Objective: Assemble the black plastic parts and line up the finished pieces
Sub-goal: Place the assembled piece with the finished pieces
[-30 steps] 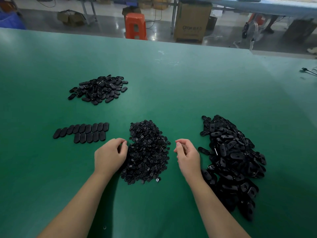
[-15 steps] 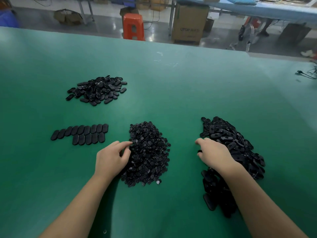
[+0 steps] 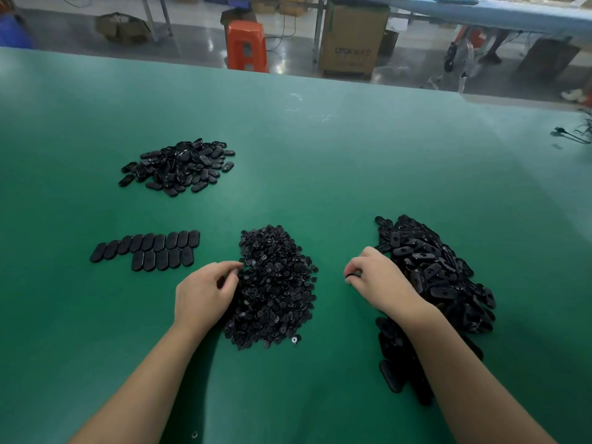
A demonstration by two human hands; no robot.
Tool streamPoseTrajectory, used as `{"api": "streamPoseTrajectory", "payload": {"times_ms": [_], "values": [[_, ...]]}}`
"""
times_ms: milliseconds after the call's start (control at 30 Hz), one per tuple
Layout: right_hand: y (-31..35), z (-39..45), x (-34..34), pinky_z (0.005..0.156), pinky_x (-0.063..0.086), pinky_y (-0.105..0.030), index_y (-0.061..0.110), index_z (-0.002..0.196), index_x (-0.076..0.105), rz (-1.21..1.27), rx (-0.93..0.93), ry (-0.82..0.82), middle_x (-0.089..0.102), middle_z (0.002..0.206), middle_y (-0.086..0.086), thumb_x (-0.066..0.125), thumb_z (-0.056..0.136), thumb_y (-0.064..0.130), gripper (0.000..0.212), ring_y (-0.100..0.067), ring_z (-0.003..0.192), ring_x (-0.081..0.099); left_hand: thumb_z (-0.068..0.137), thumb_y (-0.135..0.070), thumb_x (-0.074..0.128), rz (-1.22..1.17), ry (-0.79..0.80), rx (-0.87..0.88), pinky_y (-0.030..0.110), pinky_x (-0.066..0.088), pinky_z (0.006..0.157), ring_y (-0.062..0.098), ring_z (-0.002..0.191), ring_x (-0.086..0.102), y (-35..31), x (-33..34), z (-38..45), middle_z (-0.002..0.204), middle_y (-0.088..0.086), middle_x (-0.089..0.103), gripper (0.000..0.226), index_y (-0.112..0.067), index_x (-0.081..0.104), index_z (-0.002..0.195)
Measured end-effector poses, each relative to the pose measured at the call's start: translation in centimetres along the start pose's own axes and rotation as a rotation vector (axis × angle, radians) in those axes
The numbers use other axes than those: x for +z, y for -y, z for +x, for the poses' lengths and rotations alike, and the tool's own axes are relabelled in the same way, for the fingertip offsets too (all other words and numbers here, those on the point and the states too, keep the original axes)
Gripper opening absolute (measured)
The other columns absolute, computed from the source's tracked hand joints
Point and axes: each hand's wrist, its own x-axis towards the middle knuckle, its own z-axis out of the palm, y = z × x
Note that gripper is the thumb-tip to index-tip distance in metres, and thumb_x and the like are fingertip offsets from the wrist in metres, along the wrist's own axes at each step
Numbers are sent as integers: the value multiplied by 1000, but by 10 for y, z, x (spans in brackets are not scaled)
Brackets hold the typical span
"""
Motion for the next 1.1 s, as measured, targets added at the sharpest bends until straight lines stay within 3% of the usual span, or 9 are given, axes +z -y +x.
{"api": "streamPoseTrajectory", "payload": {"times_ms": [100,167,300,467,600,800,900,1000,1100], "values": [[9,-4,-7,59,53,-26,30,88,68,340,19,-174,47,64,6,69,95,25,9,-11,57,52,91,-20,61,35,28,1,20,30,49,-1,60,51,-1,0,0,74,-16,63,30,-43,75,105],[18,-9,-10,50,53,-20,31,88,68,608,63,-213,46,56,2,69,95,22,11,-13,51,56,91,-17,60,52,28,-2,20,29,49,2,61,49,-2,0,0,72,-16,60,33,-43,75,105],[31,-16,-2,60,59,-26,19,95,66,913,106,-155,74,78,0,68,95,12,8,-15,74,73,91,-17,59,51,19,-21,20,30,48,-1,60,50,-2,0,0,72,-16,60,32,-41,76,105],[35,-23,26,53,52,-26,20,94,61,979,206,-257,75,87,1,64,96,8,12,-11,73,71,90,-22,60,30,6,-40,18,31,49,-3,57,50,-4,0,-1,76,-18,62,27,-39,74,105],[46,-28,51,57,56,-23,29,119,51,960,277,-396,72,88,1,60,99,10,29,-8,67,68,93,-31,61,29,-7,-44,18,31,50,-8,59,50,-4,0,-1,73,-18,60,17,-37,73,102],[53,-23,71,62,62,-35,29,118,62,896,317,-437,70,81,4,58,102,16,22,-9,64,67,94,-33,65,24,-38,-85,20,31,50,2,62,51,-4,-1,3,70,-18,59,9,-32,74,91],[50,-22,73,60,61,-31,26,127,63,859,318,-433,70,82,6,58,102,18,26,-8,63,67,92,-33,68,0,-27,-98,22,35,50,5,64,54,-5,-1,5,69,-17,60,7,-31,73,87],[50,-22,73,55,56,-21,39,131,55,891,315,-429,71,92,10,57,103,16,37,-5,60,66,91,-33,71,-36,5,-156,26,40,51,10,63,57,-6,-2,13,67,-12,61,4,-32,72,87],[51,-23,72,52,53,-18,40,122,59,925,322,-452,71,94,11,56,103,13,33,-3,57,62,91,-32,71,-72,60,-170,30,47,57,14,69,61,-4,-5,21,73,-10,66,8,-29,76,97]]}}
